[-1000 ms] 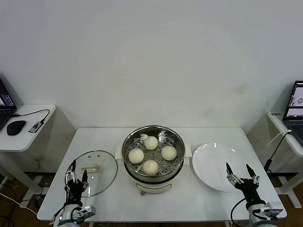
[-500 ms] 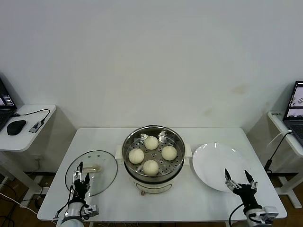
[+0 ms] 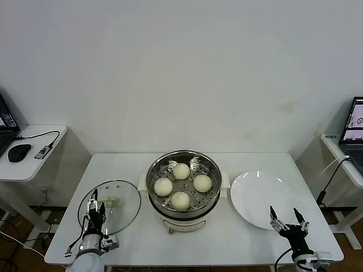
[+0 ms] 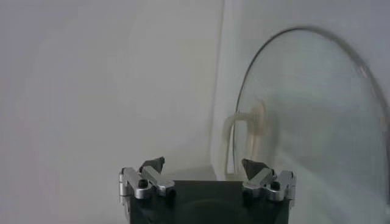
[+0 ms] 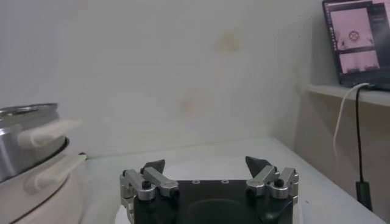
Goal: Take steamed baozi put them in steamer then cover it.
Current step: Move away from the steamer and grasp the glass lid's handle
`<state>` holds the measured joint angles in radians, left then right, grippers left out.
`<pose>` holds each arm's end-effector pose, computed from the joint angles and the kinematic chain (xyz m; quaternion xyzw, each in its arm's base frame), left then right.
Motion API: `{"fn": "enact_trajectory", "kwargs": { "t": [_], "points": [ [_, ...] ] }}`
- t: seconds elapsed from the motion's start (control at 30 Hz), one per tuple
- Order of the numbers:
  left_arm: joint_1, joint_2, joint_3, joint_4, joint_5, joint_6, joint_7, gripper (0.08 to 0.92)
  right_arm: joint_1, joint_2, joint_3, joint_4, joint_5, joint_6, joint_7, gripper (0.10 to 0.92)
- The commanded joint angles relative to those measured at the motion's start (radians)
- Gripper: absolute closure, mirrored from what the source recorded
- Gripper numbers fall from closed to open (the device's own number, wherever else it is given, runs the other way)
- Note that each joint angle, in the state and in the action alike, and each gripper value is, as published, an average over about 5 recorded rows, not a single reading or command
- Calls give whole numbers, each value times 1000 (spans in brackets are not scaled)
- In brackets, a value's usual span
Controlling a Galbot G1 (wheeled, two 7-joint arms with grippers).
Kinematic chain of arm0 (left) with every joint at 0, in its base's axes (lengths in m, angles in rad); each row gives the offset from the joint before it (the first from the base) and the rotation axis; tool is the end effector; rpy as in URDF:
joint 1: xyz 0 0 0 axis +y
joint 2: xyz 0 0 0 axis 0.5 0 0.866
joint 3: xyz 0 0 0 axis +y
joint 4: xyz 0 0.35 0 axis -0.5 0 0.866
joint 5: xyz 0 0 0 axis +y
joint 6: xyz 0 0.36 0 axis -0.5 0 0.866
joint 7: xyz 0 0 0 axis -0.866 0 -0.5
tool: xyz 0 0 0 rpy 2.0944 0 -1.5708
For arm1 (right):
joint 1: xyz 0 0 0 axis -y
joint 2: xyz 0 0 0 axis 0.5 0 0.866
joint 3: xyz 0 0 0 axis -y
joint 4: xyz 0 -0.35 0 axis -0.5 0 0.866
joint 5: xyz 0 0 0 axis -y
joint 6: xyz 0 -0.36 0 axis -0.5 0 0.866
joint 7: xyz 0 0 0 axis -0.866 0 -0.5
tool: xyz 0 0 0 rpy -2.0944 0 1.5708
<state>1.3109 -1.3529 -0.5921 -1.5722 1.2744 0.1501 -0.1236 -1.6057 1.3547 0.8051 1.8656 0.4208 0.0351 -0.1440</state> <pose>0.2592 0.0996 -0.4179 0.0355 -0.7140 -0.6881 0.1248 0.1645 -0.1461 -0.3612 -0.0343 -0.9951 -0.0563 0.0734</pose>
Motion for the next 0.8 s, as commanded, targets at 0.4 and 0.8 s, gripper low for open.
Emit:
{"fn": "enact_trajectory", "kwargs": {
  "t": [0.4, 0.8],
  "points": [
    [-93, 0, 10, 71, -5, 29, 31, 177, -10, 9, -3, 10, -16, -2, -7, 203],
    [-132, 0, 13, 119, -38, 21, 48, 177, -23, 0, 2, 42, -16, -17, -16, 203]
  ]
}}
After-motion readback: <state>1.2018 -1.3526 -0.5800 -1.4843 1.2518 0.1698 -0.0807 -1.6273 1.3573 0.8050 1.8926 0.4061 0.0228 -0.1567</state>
